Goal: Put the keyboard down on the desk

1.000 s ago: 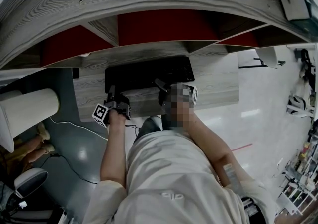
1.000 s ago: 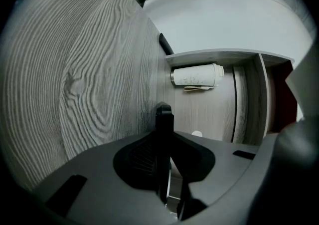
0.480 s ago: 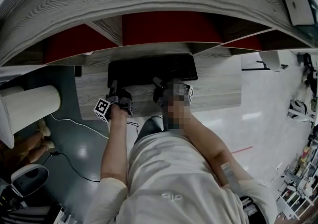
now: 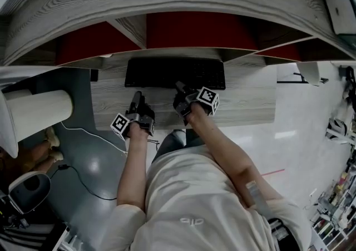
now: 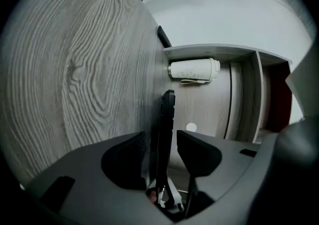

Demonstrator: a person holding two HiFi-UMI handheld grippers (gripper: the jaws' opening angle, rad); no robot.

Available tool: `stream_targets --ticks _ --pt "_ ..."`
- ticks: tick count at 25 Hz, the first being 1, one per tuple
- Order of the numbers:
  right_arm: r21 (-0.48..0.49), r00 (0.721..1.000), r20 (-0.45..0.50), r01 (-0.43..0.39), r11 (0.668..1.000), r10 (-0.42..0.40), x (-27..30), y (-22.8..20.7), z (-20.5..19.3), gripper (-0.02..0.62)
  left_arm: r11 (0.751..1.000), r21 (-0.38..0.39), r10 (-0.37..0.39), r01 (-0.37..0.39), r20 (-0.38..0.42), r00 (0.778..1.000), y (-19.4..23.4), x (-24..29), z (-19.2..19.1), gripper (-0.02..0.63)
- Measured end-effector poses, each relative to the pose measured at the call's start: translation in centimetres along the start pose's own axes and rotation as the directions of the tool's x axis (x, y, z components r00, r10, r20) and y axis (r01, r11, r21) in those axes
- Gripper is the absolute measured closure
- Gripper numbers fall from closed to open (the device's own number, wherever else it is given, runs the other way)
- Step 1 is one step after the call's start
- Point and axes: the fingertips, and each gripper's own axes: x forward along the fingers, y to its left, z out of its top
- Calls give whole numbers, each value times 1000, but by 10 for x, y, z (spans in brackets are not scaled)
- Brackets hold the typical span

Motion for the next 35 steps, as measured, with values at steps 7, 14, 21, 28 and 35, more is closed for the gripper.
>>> stream_targets --ticks 7,14,21,28,35 --pt "-16 1000 -6 -1 1000 0 14 4 4 499 1000 -7 -6 6 -27 1000 15 -51 -8 419" --pt "-36 1000 10 5 999 -5 32 13 20 499 1000 -7 4 -4 -26 1000 23 -88 -17 420" --pt "-67 1000 18 27 997 -26 46 21 42 492 1000 5 21 -21 -34 999 26 -97 -24 420" --pt "-73 999 25 37 997 -35 56 28 61 488 1000 25 17 -16 -43 999 19 -96 -27 420" --pt "-73 998 27 52 996 -50 67 33 74 483 999 31 32 -30 -63 997 20 -95 -33 420"
